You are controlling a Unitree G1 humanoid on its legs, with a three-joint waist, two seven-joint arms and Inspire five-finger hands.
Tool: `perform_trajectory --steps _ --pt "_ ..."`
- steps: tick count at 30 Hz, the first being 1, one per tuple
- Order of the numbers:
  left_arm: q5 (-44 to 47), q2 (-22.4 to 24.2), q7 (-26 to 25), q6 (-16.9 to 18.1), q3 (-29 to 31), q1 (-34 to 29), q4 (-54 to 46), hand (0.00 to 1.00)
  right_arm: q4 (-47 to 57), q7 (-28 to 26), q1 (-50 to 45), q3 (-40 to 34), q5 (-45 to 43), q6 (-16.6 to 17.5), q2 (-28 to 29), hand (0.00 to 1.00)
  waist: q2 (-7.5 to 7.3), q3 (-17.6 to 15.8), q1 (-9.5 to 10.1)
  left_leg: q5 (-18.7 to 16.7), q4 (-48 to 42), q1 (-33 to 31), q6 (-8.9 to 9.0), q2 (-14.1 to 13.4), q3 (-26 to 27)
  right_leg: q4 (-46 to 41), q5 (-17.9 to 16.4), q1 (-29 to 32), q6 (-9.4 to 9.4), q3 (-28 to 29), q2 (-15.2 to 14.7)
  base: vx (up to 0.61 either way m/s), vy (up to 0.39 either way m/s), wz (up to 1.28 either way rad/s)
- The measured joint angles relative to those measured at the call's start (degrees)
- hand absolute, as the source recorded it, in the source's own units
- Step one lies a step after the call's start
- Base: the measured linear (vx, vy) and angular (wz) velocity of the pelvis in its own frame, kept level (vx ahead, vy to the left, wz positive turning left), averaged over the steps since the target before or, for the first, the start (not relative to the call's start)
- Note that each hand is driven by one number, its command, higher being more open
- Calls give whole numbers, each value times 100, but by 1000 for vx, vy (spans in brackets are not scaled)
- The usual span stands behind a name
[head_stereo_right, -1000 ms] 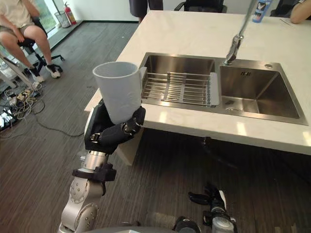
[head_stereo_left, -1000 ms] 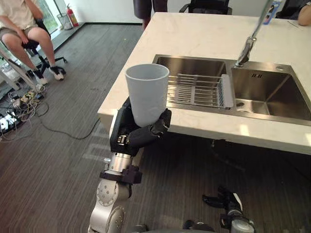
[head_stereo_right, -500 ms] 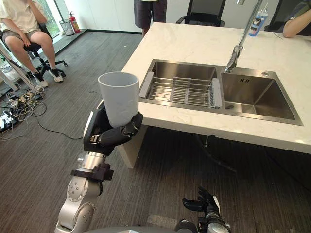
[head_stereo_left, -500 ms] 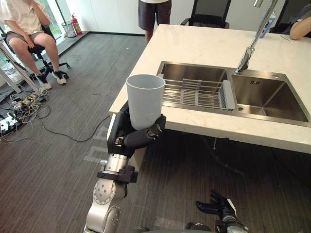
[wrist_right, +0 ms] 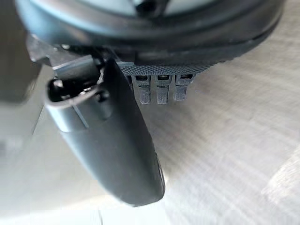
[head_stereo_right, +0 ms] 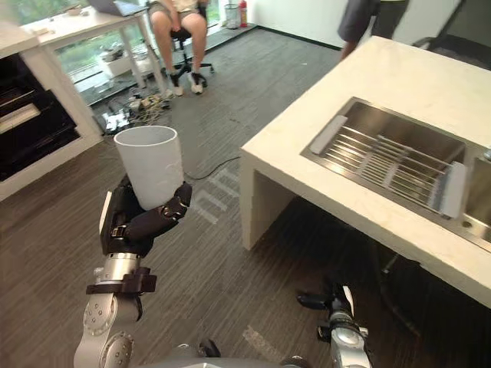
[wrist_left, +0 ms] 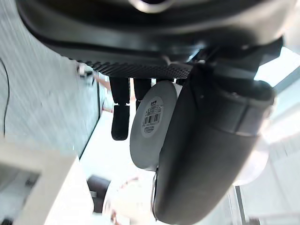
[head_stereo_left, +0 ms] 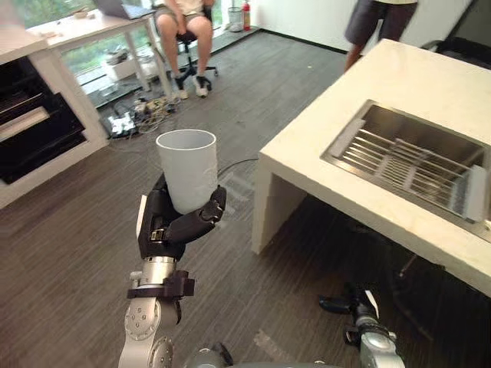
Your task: Walk over to the sink, pick up the cup, carry it to the dishwasher, place the cup inside the dishwasher, then close the dishwasher door
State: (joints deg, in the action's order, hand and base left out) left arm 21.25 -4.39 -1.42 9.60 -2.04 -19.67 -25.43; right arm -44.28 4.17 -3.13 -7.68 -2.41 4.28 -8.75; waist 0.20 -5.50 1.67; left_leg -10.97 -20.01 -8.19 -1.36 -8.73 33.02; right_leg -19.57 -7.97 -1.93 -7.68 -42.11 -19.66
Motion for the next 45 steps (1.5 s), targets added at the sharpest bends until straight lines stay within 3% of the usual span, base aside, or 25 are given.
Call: perform_trajectory --steps 1,2,3,4,5,7,8,11,14,15,16,19,23,24,30,31,36,40,42,43,44,45 --pt "0 0 -5 0 19 -38 -3 30 1 -2 7 39 14 0 7 90 -26 -15 5 -79 -80 -23 -14 55 -96 -177 -79 -14 6 -40 -131 -3 212 74" --pt "0 9 -17 -1 45 -106 -25 30 17 -11 11 114 37 0 1 90 -27 -26 -13 -178 -177 -83 -83 187 -313 -634 -134 15 236 46 -334 48 199 115" --pt "-2 4 -22 -12 41 -146 -90 30 16 -20 7 169 39 -23 6 90 -96 -82 -77 -232 -226 -138 -171 363 -637 -1202 2 207 474 668 -485 80 166 132" --pt "-2 -2 -22 -12 41 -160 -145 30 15 -28 6 193 43 -40 23 90 -61 -75 -107 -228 -221 -122 -212 455 -814 -1509 108 326 624 1032 -518 141 145 177" --pt "0 -4 -26 15 46 -149 -253 30 16 -40 -17 225 51 -46 86 90 -62 -101 -161 -244 -210 -142 -307 584 -1286 -1960 -33 557 609 1702 -429 193 78 161" --pt "6 -12 -64 52 77 -146 -288 30 25 -52 -16 303 98 -40 117 90 -45 -113 -144 -258 -206 -157 -343 670 -1697 -1807 -431 671 568 2205 -71 190 48 144" --pt "17 -16 -95 85 120 -144 -288 30 31 -60 -14 382 163 -38 122 90 -48 -111 -141 -223 -202 -158 -317 759 -1999 -1548 -607 799 553 2663 245 196 30 141" --pt "125 -26 -129 92 181 -127 -279 30 290 -81 -60 428 211 -42 129 90 -48 -109 -138 -195 -229 -132 -334 987 -2546 -791 -714 1070 416 3732 799 201 -20 131" --pt "134 -31 -129 117 192 -137 -244 30 619 -108 -78 431 222 -40 125 90 -81 -86 -7 -256 -271 -13 -226 1046 -2968 -13 -412 1057 316 3667 971 276 -159 99" --pt "133 -48 -128 180 204 -135 -191 30 731 -128 -79 473 260 0 115 90 -137 -51 39 -334 -358 -22 -92 1049 -3145 380 86 1014 372 3571 1041 212 -222 77" --pt "135 -39 -121 197 214 -152 -66 30 738 -151 -46 479 266 27 71 90 -105 4 55 -406 -426 -27 42 979 -3356 550 172 831 151 3493 1141 219 -239 72" --pt "136 77 -111 197 224 -333 -59 30 788 -155 13 562 352 37 -118 90 -72 73 177 -501 -335 23 233 716 -3656 1104 277 427 273 3170 1456 208 -238 40" --pt "136 127 -78 195 271 -433 -59 30 831 -137 -57 582 483 39 -329 90 -83 86 226 -462 -32 288 333 679 -3775 1410 284 94 290 3063 1531 124 -120 17" --pt "136 121 -75 194 450 -404 -69 30 1017 -132 -202 612 501 40 -21 90 -346 219 226 -167 157 161 216 880 -3865 1736 588 71 334 3133 1419 37 -19 3" --pt "140 143 -93 195 486 -450 -61 30 1001 -139 -256 715 502 55 22 90 -412 238 222 -151 320 327 211 819 -3606 1784 599 114 313 3364 1459 8 -8 -19" --pt "138 158 -94 192 465 -456 -38 30 1013 -138 -348 703 503 89 85 90 -432 331 147 -93 510 411 226 799 -3520 1801 603 116 318 3382 1448 34 -44 -25" --pt "128 171 -81 165 156 -399 367 30 1008 -43 -771 623 504 34 117 90 -436 522 -190 164 931 531 439 773 -3514 1854 577 88 359 2798 1390 60 -67 9" --pt "110 249 -87 -69 -206 207 1019 30 1009 203 -613 402 482 -48 101 90 -319 272 -305 221 424 165 553 743 -3258 1822 571 -181 386 1786 1361 -71 -67 80" --pt "107 274 -100 -117 -240 382 971 30 1012 355 -308 359 478 -73 36 90 -224 82 -327 155 80 -125 526 598 -2674 1715 529 -254 435 1485 1353 -169 14 121" --pt "113 282 -124 -105 -227 384 852 30 1045 402 -99 344 478 -57 -44 90 -80 -13 -316 -161 -100 -274 169 172 -1691 1645 475 -259 467 1267 1428 -152 46 74" --pt "114 263 -129 -99 -213 379 813 30 1045 431 -15 343 478 -51 -59 90 -61 -59 -241 -217 -244 -294 80 -34 -1302 1629 415 -276 446 1166 1423 -170 79 86" --pt "116 246 -144 -92 -180 361 806 30 1065 473 103 336 477 -51 -104 90 -6 -119 -174 -282 -438 -284 61 -410 -539 1600 375 -329 395 967 1383 -51 119 101"
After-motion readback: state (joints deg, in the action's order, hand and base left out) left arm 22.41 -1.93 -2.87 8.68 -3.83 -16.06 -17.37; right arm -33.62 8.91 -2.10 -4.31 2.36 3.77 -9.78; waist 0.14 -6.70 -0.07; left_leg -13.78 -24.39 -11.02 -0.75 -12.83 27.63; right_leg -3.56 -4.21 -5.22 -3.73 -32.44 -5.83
